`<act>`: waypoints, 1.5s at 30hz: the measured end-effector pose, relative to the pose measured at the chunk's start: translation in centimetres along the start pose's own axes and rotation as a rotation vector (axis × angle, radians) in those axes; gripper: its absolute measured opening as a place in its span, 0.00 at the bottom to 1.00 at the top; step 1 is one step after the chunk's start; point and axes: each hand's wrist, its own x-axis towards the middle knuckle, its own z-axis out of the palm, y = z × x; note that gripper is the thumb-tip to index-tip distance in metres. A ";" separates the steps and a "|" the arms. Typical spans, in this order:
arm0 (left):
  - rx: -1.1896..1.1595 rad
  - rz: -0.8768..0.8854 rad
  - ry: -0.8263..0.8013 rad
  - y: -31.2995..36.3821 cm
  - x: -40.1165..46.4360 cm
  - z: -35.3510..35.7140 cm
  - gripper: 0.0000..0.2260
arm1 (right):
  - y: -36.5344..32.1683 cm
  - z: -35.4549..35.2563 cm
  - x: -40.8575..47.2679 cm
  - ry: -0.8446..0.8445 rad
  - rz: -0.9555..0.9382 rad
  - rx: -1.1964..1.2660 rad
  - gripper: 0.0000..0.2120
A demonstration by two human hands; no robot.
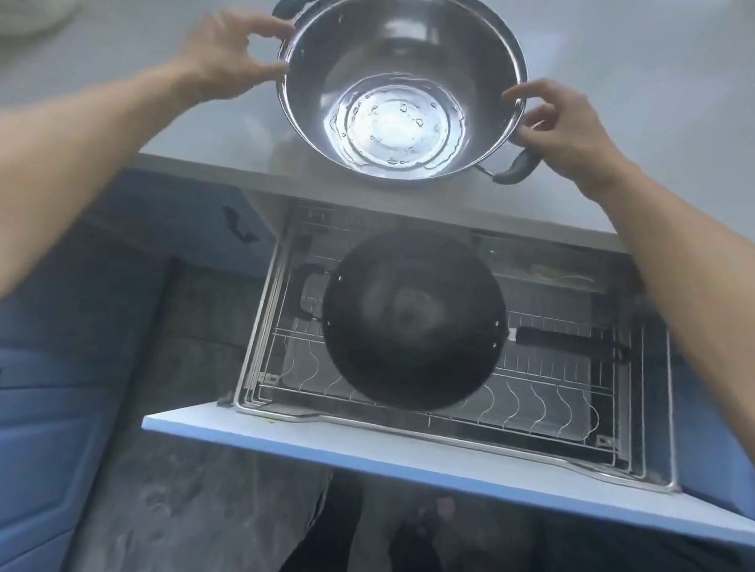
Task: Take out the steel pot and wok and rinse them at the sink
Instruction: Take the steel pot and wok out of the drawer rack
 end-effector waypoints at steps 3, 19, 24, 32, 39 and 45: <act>-0.219 -0.032 0.182 -0.3 -3.1 0.7 0.17 | 0.5 -0.2 -2.3 0.278 -0.060 -0.058 0.12; 0.240 -0.167 -0.447 -7.4 -15.8 19.4 0.18 | 24.5 4.1 -17.7 -0.375 0.240 -0.746 0.16; 0.185 -0.270 -0.551 -8.9 -14.4 20.7 0.16 | 24.6 5.1 -15.8 -0.337 0.217 -0.573 0.17; -0.030 -0.329 -0.483 -9.6 -14.9 20.3 0.15 | 24.1 6.2 -16.4 -0.303 0.331 -0.403 0.20; -0.180 -0.328 -0.489 -7.5 -17.8 16.4 0.18 | 22.4 4.5 -20.2 -0.292 0.330 -0.351 0.21; -0.305 -0.295 -0.402 -3.7 -18.6 10.2 0.19 | 17.0 0.7 -23.2 -0.265 0.297 -0.334 0.22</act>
